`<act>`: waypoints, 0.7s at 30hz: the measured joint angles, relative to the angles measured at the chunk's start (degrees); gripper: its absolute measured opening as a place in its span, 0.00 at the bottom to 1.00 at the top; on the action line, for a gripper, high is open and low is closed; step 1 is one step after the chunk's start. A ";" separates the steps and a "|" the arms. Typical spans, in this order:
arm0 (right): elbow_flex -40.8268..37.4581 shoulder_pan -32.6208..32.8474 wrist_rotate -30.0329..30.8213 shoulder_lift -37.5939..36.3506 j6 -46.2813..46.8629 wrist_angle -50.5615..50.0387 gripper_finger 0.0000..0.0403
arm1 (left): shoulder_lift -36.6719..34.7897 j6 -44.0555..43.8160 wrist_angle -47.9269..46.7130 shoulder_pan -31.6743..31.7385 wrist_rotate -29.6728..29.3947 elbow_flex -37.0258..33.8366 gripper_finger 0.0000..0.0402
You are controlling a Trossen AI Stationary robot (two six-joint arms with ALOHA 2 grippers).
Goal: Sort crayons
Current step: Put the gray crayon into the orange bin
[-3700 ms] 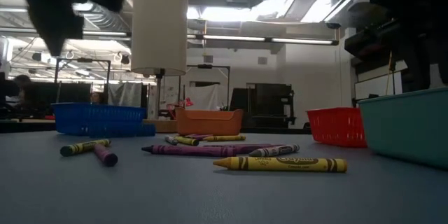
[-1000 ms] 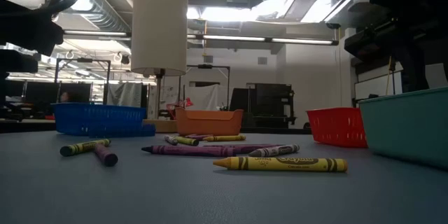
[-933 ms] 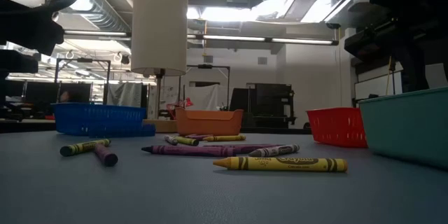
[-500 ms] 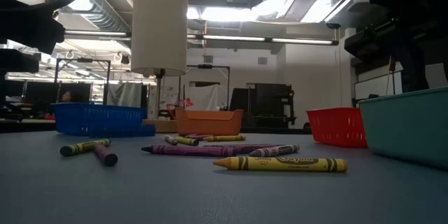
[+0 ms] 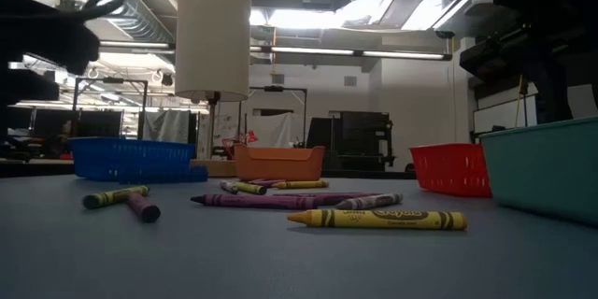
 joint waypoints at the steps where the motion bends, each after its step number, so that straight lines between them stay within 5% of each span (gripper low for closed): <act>1: 0.00 0.00 0.00 0.00 0.00 -0.02 0.30 | 0.00 0.00 0.58 0.53 -0.03 0.00 0.00; 21: 0.00 0.00 0.00 0.00 0.02 0.00 0.30 | -0.02 7.64 14.78 13.04 0.46 0.00 0.00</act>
